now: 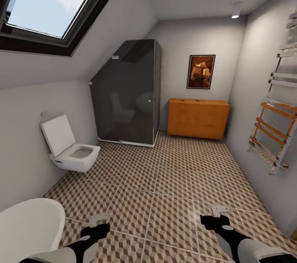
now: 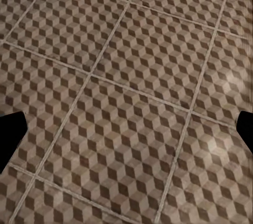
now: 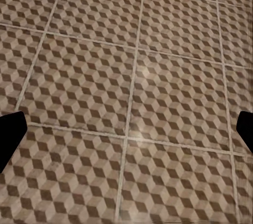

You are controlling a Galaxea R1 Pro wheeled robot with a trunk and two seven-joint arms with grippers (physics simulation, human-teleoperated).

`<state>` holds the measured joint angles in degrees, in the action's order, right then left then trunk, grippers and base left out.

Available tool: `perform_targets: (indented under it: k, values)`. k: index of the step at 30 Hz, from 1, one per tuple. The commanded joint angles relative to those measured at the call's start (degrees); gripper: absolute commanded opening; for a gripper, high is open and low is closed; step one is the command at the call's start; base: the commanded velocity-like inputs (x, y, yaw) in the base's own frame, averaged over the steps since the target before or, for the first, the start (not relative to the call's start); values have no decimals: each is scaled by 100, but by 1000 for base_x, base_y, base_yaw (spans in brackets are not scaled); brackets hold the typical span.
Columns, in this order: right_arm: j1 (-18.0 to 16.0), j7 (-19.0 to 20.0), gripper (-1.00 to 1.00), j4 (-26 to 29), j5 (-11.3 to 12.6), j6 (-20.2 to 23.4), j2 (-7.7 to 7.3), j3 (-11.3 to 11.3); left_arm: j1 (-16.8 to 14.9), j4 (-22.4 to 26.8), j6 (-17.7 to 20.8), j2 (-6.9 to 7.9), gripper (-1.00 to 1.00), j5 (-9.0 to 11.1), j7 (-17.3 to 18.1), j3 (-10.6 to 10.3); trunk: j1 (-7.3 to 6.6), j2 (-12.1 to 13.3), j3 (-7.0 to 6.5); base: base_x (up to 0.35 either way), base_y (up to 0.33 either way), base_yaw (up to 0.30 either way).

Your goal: Take the four mousetraps from the cabinet in the bathroom and place them on the bathroom floor. Make sure all four end up on the same floor surface, and ensure that at least two of them are either under or directly next to the same bathroom sink.

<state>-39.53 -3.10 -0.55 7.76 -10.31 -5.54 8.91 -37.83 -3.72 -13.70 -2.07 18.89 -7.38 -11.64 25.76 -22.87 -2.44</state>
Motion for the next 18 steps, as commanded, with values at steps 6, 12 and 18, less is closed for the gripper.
perform_targets:
  k: [6,12,18]
  values:
    - [-2,-6,100,-6,59,-18,1,49,-10,-24,-36,-7,100,35,-9,-49,2,-5,3,40,0,-271]
    - [-2,-6,100,-6,59,-17,1,49,-11,-24,-30,-12,100,26,-19,-52,2,-5,3,253,0,-257]
    - [-2,-6,100,-6,59,-17,1,49,-7,-24,-27,-13,100,15,-26,-52,2,-5,3,322,0,-33]
